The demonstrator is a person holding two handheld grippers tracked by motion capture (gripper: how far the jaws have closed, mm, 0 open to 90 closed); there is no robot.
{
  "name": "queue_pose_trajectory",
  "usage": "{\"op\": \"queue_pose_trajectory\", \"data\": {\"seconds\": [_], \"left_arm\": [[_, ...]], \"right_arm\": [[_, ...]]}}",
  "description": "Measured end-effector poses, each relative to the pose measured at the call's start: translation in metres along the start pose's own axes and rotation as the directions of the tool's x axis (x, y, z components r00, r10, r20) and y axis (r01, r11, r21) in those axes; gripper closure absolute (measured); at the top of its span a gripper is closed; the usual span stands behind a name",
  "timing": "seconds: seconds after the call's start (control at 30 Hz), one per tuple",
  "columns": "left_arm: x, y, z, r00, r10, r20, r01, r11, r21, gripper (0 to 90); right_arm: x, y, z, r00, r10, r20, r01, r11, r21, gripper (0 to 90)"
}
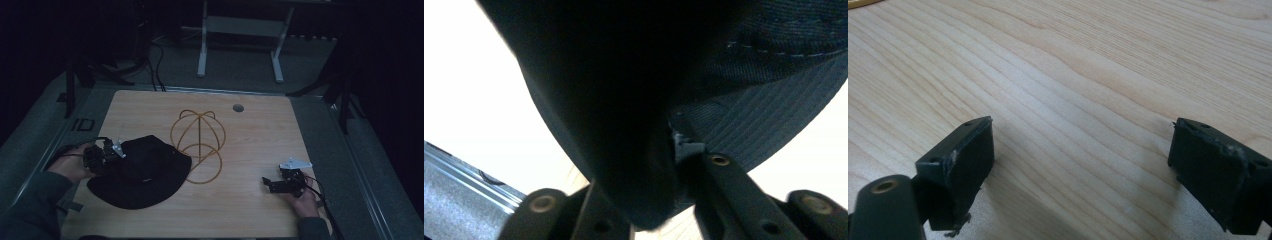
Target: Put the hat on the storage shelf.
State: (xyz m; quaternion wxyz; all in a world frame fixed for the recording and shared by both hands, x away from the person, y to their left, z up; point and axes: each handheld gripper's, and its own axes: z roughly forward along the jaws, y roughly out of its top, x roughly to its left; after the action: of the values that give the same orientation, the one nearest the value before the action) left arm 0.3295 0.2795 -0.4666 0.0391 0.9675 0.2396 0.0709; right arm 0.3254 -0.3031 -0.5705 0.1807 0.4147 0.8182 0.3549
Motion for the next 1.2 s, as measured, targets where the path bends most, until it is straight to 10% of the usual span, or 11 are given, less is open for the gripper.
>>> {"op": "queue_pose_trajectory", "data": {"seconds": [0.63, 1.2], "left_arm": [[0.004, -0.011, -0.01, 0.9965, -0.04, 0.073, 0.048, 0.9923, -0.114, 88.0], [0.011, -0.019, -0.019, 0.9857, -0.125, 0.113, 0.15, 0.9581, -0.244, 88.1]], "right_arm": [[0.0, 0.0, 0.0, 1.0, 0.0, 0.0, 0.0, 1.0, 0.0, 11.1], [0.0, 0.0, 0.0, 1.0, 0.0, 0.0, 0.0, 1.0, 0.0, 11.1]]}}
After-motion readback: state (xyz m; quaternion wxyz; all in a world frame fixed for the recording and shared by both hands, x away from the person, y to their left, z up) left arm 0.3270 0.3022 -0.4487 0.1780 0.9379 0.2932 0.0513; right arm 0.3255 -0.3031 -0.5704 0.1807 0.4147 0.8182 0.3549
